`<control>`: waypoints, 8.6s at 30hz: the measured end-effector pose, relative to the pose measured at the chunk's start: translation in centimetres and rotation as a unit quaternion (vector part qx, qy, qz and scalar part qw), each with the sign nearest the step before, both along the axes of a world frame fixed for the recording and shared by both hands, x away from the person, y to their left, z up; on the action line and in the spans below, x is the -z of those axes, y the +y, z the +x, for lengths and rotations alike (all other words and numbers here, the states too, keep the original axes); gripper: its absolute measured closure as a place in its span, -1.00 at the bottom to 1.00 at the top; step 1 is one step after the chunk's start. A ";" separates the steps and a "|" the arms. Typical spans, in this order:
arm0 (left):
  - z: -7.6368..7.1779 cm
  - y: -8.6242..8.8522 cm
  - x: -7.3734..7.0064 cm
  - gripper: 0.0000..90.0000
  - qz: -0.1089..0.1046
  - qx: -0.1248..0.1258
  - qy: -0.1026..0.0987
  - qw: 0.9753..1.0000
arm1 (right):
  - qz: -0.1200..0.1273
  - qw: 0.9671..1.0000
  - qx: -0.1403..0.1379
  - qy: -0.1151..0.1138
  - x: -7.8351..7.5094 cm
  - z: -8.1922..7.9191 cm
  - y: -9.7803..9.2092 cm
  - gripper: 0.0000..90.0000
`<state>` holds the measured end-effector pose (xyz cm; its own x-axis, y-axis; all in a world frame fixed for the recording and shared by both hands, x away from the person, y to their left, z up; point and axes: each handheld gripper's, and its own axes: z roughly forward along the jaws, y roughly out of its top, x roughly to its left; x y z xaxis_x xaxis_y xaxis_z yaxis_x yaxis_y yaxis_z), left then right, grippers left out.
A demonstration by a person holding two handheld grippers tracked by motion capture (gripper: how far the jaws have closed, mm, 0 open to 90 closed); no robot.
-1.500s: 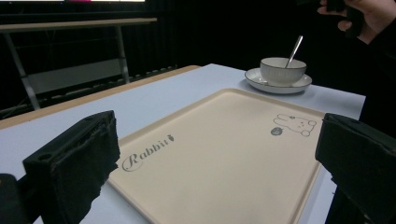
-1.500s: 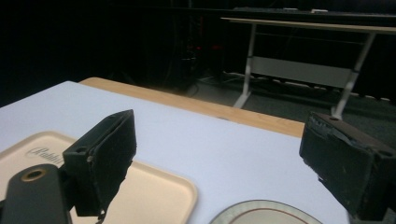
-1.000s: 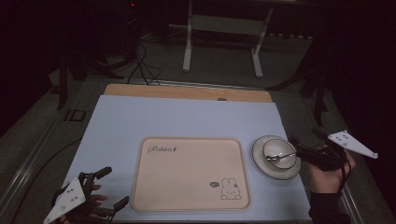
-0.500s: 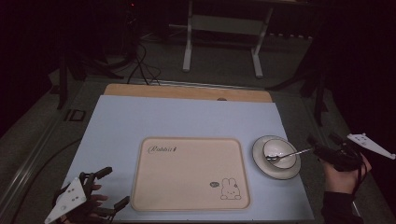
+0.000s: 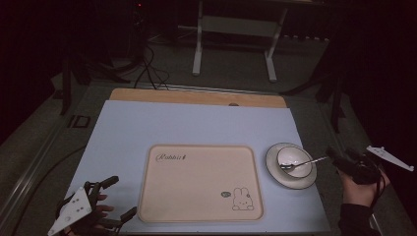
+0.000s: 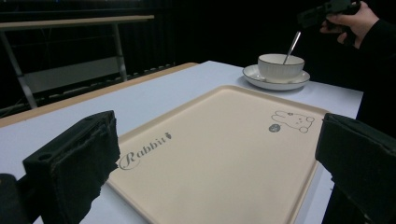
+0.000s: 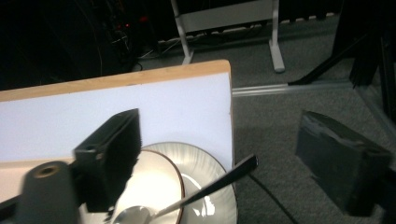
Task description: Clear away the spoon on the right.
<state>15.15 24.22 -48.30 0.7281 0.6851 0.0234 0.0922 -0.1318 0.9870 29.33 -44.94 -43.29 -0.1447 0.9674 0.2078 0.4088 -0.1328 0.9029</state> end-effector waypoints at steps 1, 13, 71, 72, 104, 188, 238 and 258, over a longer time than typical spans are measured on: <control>0.0 0.0 0.0 -1.00 0.000 0.001 0.000 1.000 | 0.006 1.000 0.002 0.006 0.4 0.1 -0.1 -0.60; 0.0 -0.1 0.0 -1.00 0.005 0.002 -0.002 1.000 | 0.064 0.997 -0.002 0.038 2.9 1.0 -0.5 -0.31; -0.1 -0.2 0.0 -1.00 0.010 0.000 -0.007 1.000 | 0.005 0.989 -0.149 0.017 -4.9 1.3 1.8 1.00; -0.1 -0.2 0.0 -1.00 0.010 0.000 -0.007 1.000 | 0.003 0.988 -0.153 0.018 -5.5 1.3 1.9 1.00; -0.1 -0.2 0.0 -1.00 0.008 0.001 -0.007 1.000 | -0.073 0.960 -0.270 -0.008 -11.6 1.7 6.1 1.00; -0.2 -0.2 0.0 -1.00 0.010 0.008 -0.005 1.000 | -0.116 0.756 -0.642 0.044 -3.5 1.5 23.8 0.99; -0.2 -0.2 0.0 -1.00 0.009 0.014 -0.005 1.000 | -0.094 0.789 -0.602 0.071 1.4 5.7 25.8 0.77; -0.2 -0.2 0.0 -1.00 0.011 0.017 -0.004 1.000 | -0.082 0.809 -0.573 0.101 3.7 7.8 25.8 0.71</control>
<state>14.97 23.99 -48.34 0.7507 0.6591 0.0443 0.0786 -0.1556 0.9847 37.16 -19.17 -46.99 -0.9454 0.2389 0.2216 0.3200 0.5525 0.7697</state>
